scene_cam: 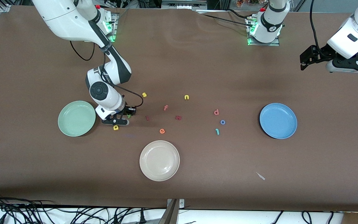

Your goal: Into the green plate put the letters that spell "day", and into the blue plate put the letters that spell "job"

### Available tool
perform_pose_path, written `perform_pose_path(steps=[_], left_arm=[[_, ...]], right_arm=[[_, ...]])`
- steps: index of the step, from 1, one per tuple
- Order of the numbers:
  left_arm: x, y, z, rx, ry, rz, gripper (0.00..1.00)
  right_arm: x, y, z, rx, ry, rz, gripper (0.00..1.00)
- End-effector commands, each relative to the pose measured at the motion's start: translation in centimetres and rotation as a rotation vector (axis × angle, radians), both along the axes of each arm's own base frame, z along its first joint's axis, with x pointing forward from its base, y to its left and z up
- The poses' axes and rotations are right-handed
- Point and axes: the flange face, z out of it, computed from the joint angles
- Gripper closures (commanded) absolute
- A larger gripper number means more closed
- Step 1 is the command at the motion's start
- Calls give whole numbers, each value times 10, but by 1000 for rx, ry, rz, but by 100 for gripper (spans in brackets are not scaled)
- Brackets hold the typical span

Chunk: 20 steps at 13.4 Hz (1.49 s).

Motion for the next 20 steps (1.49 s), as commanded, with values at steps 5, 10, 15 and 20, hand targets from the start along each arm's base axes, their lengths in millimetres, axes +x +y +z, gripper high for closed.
perform_pose_path(steps=[5, 10, 15, 20], left_arm=[[-3, -7, 4, -39, 13, -5, 0], [9, -69, -40, -60, 33, -76, 0], [3, -119, -139, -78, -38, -3, 0], [12, -145, -237, -132, -44, -4, 0]], right_arm=[[8, 4, -2, -1, -17, -1, 61], [9, 3, -1, 0, -18, -4, 67], [12, 5, 3, 2, -24, 0, 72], [22, 6, 16, -16, 9, -2, 76]])
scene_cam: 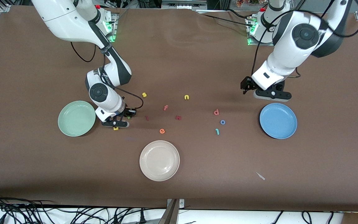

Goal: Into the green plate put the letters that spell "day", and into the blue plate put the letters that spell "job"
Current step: 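Carry the green b to the green plate while the left gripper grasps p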

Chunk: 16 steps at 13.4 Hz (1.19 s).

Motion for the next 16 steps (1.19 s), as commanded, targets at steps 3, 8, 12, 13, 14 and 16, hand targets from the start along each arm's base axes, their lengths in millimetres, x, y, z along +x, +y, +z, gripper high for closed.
perform_pose_path(steps=[3, 8, 12, 13, 14, 16], left_arm=[[19, -16, -72, -52, 41, 4, 0], [26, -7, -95, -31, 71, 19, 0], [21, -12, -114, -24, 105, -1, 0], [21, -18, -118, -28, 107, -4, 0], [14, -41, -132, -39, 122, -25, 1], [14, -70, -148, -60, 94, -39, 1]], right_arm=[[9, 3, 7, -15, 11, -1, 79], [12, 2, 10, -16, 15, -2, 82], [17, 3, 18, -26, 36, -5, 84], [18, 2, 19, -26, 36, -7, 84], [19, -1, 20, -28, 33, -5, 84], [26, -13, 26, -37, 42, -6, 84]])
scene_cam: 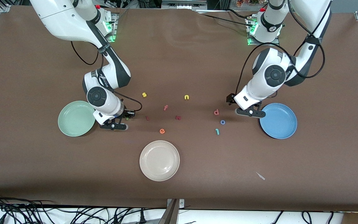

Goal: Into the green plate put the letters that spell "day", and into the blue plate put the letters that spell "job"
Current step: 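Carry the green b to the green plate while the left gripper grasps p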

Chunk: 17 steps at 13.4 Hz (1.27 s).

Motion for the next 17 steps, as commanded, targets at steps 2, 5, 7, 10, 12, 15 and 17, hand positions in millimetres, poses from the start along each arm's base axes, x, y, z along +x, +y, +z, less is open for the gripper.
perform_pose_path(steps=[2, 5, 7, 10, 12, 15, 17], left_arm=[[2, -42, -36, -38, -20, 14, 1], [1, -48, -63, -38, -27, 12, 1], [1, -50, -79, -36, -36, 13, 5], [9, -57, -87, -34, -42, 9, 8], [10, -60, -88, -35, -44, 9, 8], [8, -62, -93, -31, -36, 3, 17], [3, -63, -103, -23, -22, -3, 23]], right_arm=[[19, -28, 16, -41, 30, 26, 84], [26, -67, 26, -73, 60, 96, 84], [30, -91, 38, -83, 54, 139, 84], [25, -133, 44, -96, 56, 213, 84], [27, -161, 49, -99, 59, 267, 84], [25, -207, 43, -106, 49, 329, 83], [18, -222, 26, -108, 23, 340, 80]])
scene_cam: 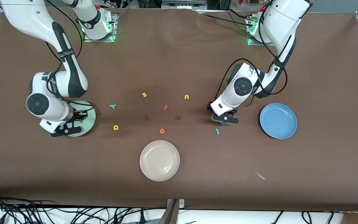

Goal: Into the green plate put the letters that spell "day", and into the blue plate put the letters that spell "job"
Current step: 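Carry the green b to the green plate while the left gripper grasps p, then lift the pink p with the left gripper while the right gripper releases b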

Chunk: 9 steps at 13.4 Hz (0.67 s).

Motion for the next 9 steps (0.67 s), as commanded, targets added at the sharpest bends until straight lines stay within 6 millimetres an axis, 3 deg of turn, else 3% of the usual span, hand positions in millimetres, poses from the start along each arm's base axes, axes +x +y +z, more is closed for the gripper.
perform_pose_path(steps=[1, 2, 3, 4, 7, 9], left_arm=[[-1, -4, -10, 5, 14, 8, 25], [-1, -3, -12, 7, 16, 7, 26], [-1, -3, -12, 7, 16, 7, 30], [-1, -3, -12, 7, 16, 8, 36], [0, 0, -12, 10, 16, 9, 66], [2, 1, -10, 11, 12, 6, 80]], right_arm=[[-17, -11, -16, 12, -26, 30, 62], [-16, -12, -17, 11, -26, 18, 20], [-16, -10, -14, 22, -27, 6, 0], [-14, -6, -7, 38, -26, -2, 0], [-4, 32, 15, 88, 7, -47, 0], [-3, 58, 19, 98, 7, -81, 0]])
